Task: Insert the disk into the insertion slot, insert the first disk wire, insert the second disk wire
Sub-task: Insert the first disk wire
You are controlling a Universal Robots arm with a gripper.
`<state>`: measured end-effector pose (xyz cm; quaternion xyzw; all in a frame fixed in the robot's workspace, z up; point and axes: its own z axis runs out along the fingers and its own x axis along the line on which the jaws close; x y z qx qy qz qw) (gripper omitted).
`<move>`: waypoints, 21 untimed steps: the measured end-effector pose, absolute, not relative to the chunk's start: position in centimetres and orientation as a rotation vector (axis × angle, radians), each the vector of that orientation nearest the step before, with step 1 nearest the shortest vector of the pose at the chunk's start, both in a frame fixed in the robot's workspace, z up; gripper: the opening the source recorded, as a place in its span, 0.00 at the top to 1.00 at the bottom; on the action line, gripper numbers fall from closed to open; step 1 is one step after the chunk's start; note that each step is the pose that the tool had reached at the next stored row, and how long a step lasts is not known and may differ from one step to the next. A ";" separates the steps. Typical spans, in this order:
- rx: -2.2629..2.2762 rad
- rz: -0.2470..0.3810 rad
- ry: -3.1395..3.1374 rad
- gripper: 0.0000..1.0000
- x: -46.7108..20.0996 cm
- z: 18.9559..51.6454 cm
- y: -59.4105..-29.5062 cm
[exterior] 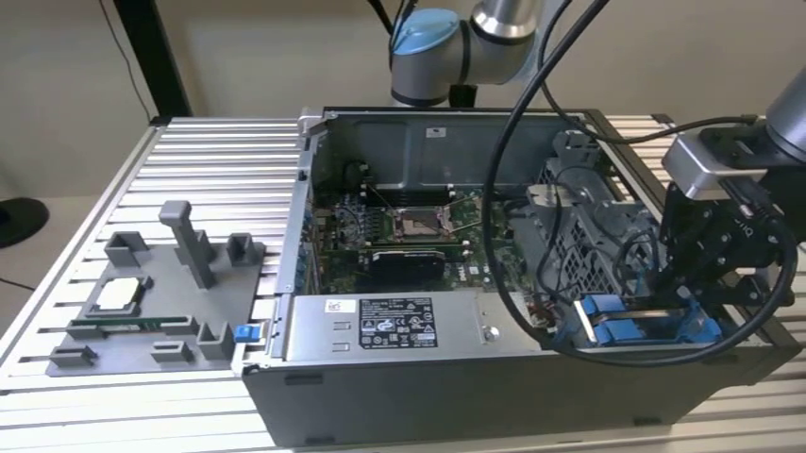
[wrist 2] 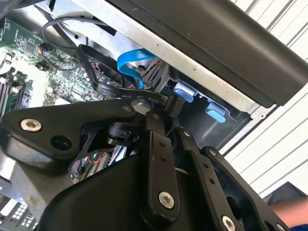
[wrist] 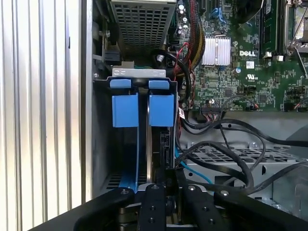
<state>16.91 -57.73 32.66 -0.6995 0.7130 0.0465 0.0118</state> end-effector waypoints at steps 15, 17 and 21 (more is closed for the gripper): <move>-2.181 0.146 2.223 0.00 16.9 33.2 -57.7; -2.181 0.146 2.223 0.00 16.9 33.5 -57.7; -2.182 0.147 2.224 0.00 16.9 34.3 -57.7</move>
